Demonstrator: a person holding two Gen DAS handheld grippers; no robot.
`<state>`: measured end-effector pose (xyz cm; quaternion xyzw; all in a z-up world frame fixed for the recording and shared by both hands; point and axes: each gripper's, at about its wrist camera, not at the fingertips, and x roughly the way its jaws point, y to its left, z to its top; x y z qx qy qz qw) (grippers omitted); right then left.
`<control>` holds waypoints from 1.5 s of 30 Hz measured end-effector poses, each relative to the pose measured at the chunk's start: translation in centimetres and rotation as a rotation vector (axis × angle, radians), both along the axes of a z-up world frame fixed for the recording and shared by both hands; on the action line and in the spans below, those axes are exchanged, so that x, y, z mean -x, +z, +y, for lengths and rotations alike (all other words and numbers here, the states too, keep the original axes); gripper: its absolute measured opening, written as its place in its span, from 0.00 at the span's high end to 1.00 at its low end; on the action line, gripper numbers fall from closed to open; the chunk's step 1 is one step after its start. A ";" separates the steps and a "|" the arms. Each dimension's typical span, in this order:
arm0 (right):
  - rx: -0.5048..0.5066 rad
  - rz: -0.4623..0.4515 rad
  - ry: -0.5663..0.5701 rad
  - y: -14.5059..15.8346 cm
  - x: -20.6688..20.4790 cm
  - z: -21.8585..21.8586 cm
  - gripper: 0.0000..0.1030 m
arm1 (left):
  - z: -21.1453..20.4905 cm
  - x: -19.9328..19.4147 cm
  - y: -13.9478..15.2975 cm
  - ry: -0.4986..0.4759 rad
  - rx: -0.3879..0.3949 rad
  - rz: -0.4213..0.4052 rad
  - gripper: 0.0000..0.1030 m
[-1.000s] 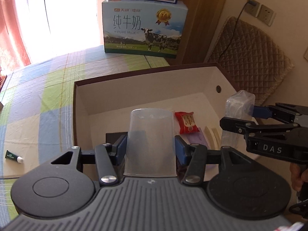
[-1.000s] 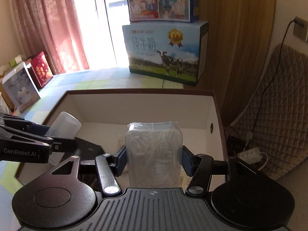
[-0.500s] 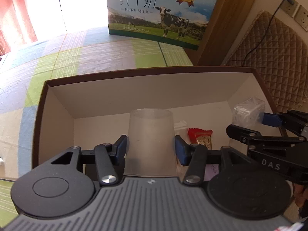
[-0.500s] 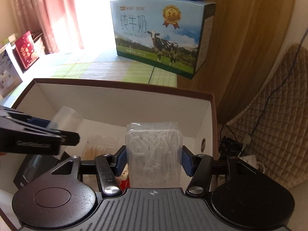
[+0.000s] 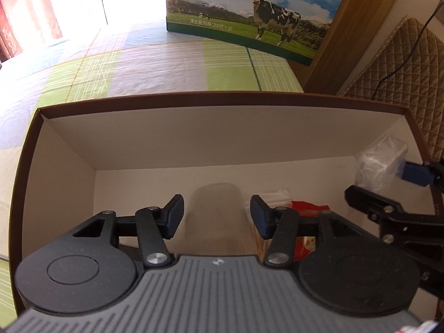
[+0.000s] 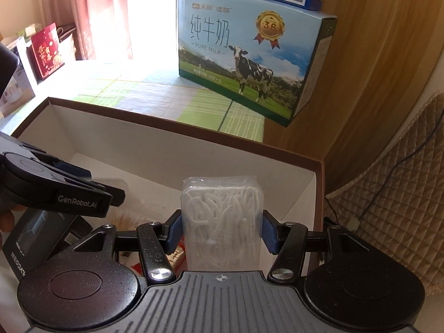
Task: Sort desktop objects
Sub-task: 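Open both grippers to release the cup and floss-pick box in the box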
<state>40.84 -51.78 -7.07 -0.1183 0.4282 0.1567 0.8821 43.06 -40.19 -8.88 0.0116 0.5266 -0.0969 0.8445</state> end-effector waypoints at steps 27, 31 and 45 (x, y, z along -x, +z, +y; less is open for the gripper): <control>-0.209 -0.045 -0.049 3.3 5.5 -1.9 0.11 | 2.5 4.3 3.1 -0.098 -0.040 -0.044 0.22; -0.250 -0.036 -0.067 3.8 7.0 -1.7 0.05 | 3.1 5.7 4.2 -0.107 -0.043 -0.063 0.19; -0.302 -0.004 -0.131 4.4 11.1 -1.0 0.02 | 5.0 10.1 7.2 -0.103 -0.062 -0.112 0.13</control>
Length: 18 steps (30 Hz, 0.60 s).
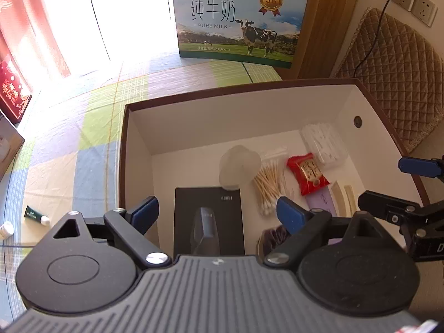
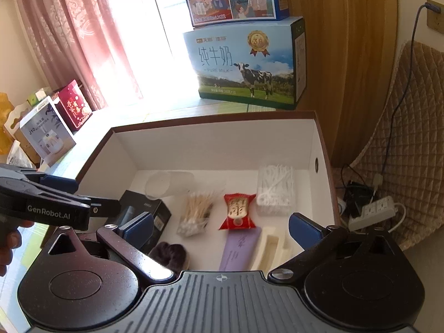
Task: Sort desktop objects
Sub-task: 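Open both grippers to release the cup and floss-pick box in the box, then withdraw both tools from the box toward the pill bottle and lip-balm tube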
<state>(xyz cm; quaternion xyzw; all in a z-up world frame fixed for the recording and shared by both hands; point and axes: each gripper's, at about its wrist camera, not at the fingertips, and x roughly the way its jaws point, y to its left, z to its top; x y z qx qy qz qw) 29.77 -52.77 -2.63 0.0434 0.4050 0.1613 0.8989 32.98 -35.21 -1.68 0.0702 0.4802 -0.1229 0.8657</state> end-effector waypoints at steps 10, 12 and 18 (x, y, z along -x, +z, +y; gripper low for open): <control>-0.017 0.008 -0.013 0.6 3.0 1.2 0.02 | 1.8 3.3 0.5 0.006 0.005 0.006 0.11; -0.019 0.010 -0.015 0.6 3.6 1.6 0.02 | 2.3 3.9 0.8 0.009 0.008 0.003 0.11; -0.022 0.012 -0.007 0.9 5.4 2.8 0.02 | 3.8 5.9 1.4 0.021 0.015 -0.006 0.11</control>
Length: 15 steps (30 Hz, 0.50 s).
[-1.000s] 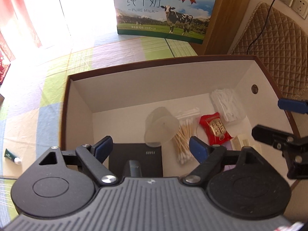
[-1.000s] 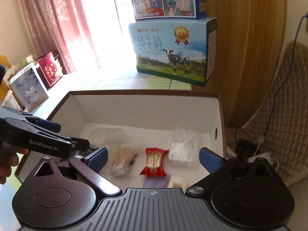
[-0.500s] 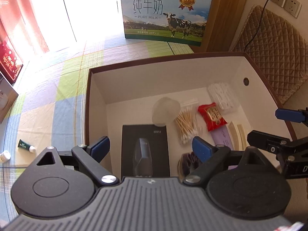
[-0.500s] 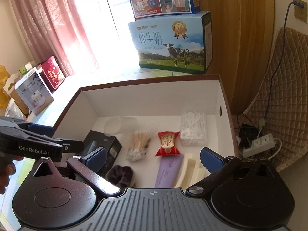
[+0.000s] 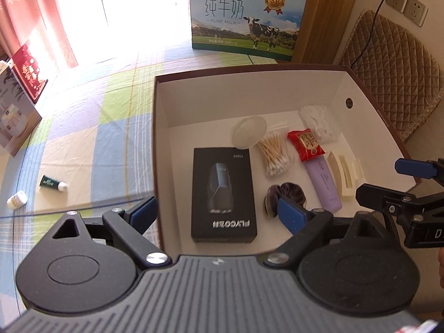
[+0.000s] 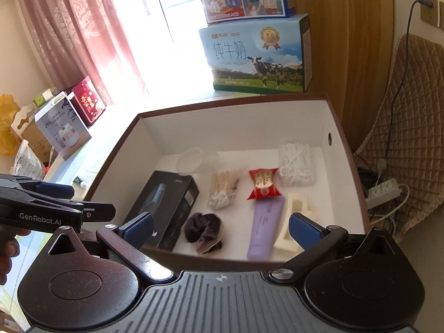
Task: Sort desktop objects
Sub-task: 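Withdraw both tools from the box toward the pill bottle and lip-balm tube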
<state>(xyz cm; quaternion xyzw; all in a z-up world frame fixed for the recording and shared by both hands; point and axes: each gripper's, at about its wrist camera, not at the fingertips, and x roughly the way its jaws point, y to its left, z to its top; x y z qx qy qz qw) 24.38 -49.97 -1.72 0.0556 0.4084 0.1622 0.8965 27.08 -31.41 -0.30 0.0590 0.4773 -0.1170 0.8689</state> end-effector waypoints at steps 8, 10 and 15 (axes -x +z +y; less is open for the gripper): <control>-0.004 -0.001 0.009 0.3 2.1 1.6 0.02 | 1.9 2.3 0.5 0.005 0.005 -0.006 0.11; -0.002 -0.003 0.012 0.4 2.6 2.1 0.02 | 2.4 2.9 0.7 0.007 0.007 -0.009 0.11; 0.002 0.002 0.031 0.5 3.8 3.6 0.02 | 3.8 4.3 0.9 0.013 0.010 -0.010 0.11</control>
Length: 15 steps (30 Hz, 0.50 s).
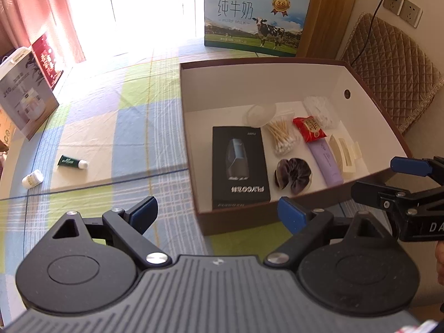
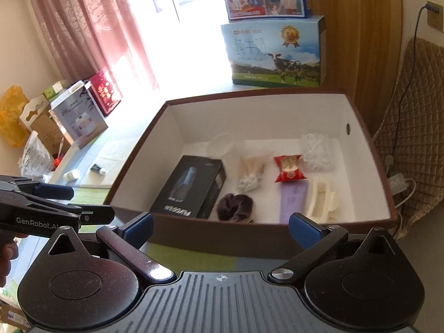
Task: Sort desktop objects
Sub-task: 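Withdraw both tools from the box toward the pill bottle and lip-balm tube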
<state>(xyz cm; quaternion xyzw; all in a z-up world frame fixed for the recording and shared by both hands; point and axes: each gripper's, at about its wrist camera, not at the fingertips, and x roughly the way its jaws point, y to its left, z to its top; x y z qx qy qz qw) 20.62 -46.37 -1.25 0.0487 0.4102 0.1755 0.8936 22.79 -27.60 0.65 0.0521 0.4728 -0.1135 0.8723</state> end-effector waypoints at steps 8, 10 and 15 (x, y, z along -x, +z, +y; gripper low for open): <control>0.005 0.025 0.041 -0.4 2.0 2.8 0.02 | 2.8 2.2 -0.1 0.016 -0.004 0.014 0.11; 0.004 0.030 0.054 -0.5 2.4 3.6 0.02 | 3.6 2.6 -0.2 0.023 -0.005 0.019 0.11; 0.005 0.045 0.097 -0.8 3.3 5.9 0.02 | 5.6 3.7 -0.5 0.040 -0.010 0.029 0.11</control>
